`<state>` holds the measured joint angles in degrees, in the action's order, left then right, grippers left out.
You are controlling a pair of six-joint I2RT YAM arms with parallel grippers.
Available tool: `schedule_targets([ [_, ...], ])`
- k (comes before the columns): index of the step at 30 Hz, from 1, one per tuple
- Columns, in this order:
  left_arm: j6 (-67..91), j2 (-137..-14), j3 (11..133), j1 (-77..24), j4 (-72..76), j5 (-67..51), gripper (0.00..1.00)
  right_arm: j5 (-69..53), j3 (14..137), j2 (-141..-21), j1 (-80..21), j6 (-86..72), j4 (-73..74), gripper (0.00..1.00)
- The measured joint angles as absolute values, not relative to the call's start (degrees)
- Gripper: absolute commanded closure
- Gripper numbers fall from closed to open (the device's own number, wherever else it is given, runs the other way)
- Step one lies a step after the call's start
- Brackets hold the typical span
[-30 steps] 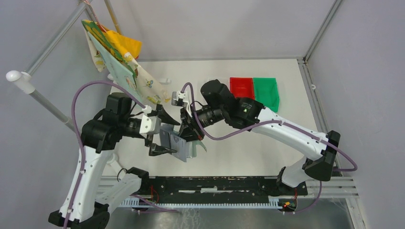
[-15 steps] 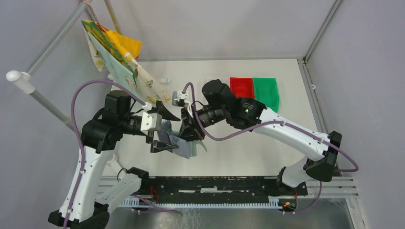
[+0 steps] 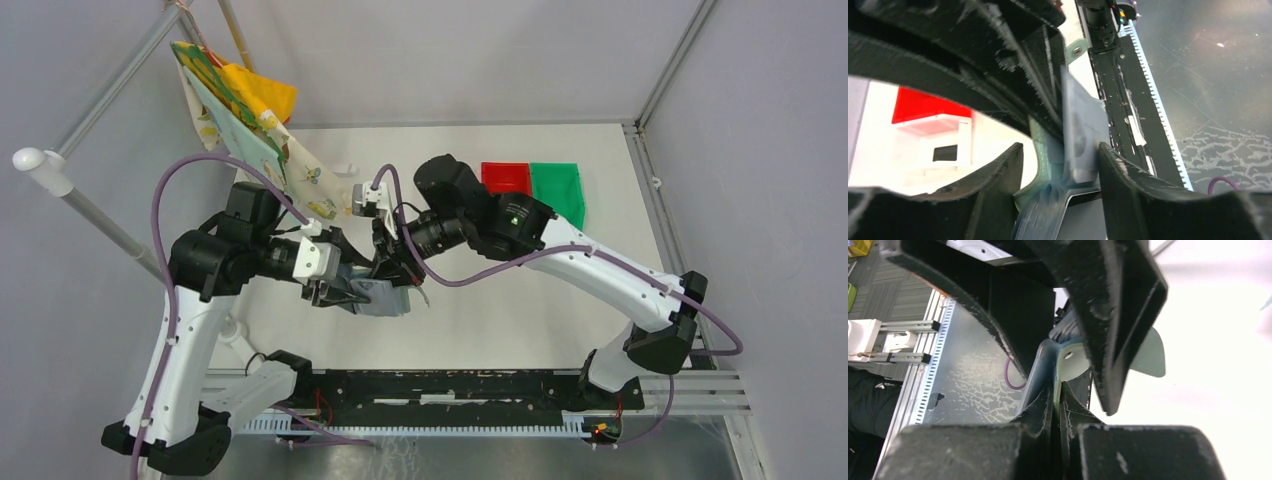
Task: Take the credit cards out of the card holder
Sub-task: Remove the credit card from the card holder.
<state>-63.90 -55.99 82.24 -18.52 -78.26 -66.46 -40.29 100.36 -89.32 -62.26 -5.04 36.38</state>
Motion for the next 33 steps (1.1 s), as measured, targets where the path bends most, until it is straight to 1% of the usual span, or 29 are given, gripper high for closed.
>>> schedule_targets([
  [3, -66.24, -56.99, 82.41, -18.76, -81.19, -66.0, 0.69, -38.92, 102.39, -91.05, -62.13, -3.9, 39.24, 1.0],
  [5, -66.92, -57.28, 82.43, -18.87, -83.07, -64.82, 0.77, -38.04, 103.92, -92.38, -62.15, -3.01, 41.21, 1.0],
  [10, -67.16, -57.39, 82.35, -18.76, -83.72, -63.0, 0.87, -34.87, 105.23, -93.19, -62.37, -1.45, 42.81, 1.0],
  [11, -67.31, -57.3, 82.17, -18.76, -83.53, -62.92, 0.9, -34.54, 105.25, -93.19, -62.37, -1.45, 42.83, 0.95],
  [12, -67.48, -57.21, 82.0, -18.76, -83.35, -62.76, 0.93, -34.22, 105.25, -93.19, -62.35, -1.5, 42.81, 0.88],
  [13, -67.59, -57.19, 81.82, -18.76, -83.09, -62.63, 0.96, -33.91, 105.19, -93.17, -62.28, -1.63, 42.83, 0.79],
  [14, -67.61, -57.17, 81.54, -18.76, -82.59, -62.54, 0.98, -33.76, 105.1, -93.14, -62.13, -1.76, 42.78, 0.72],
  [15, -67.61, -57.14, 81.3, -18.74, -82.26, -62.41, 0.98, -33.74, 104.84, -93.03, -61.89, -2.35, 42.5, 0.62],
  [16, -67.61, -57.14, 80.99, -18.7, -82.24, -61.65, 0.98, -33.8, 104.12, -92.47, -61.25, -2.96, 41.82, 0.55],
  [19, -67.53, -57.25, 79.9, -18.72, -82.67, -60.71, 0.98, -33.5, 101.12, -88.99, -58.13, -5.34, 37.06, 0.41],
  [23, -62.76, -57.43, 79.4, -18.76, -80.88, -61.69, 0.98, -33.12, 92.82, -80.09, -51.55, -9.47, 26.28, 0.23],
  [27, -47.35, -57.21, 78.56, -18.79, -70.63, -64.31, 0.98, -33.76, 77.14, -67.33, -46.57, -15.2, 12.47, 0.15],
  [29, -35.88, -56.55, 76.9, -18.79, -61.58, -65.39, 0.98, -34.59, 70.04, -62.52, -46.33, -18.13, 5.63, 0.13],
  [31, -23.03, -55.55, 74.39, -18.79, -50.33, -65.78, 0.98, -35.77, 62.83, -58.72, -46.35, -21.98, -2.13, 0.08],
  [33, -12.91, -54.7, 72.36, -18.76, -40.91, -65.25, 0.98, -36.25, 57.25, -56.73, -46.44, -25.39, -8.84, 0.05],
])
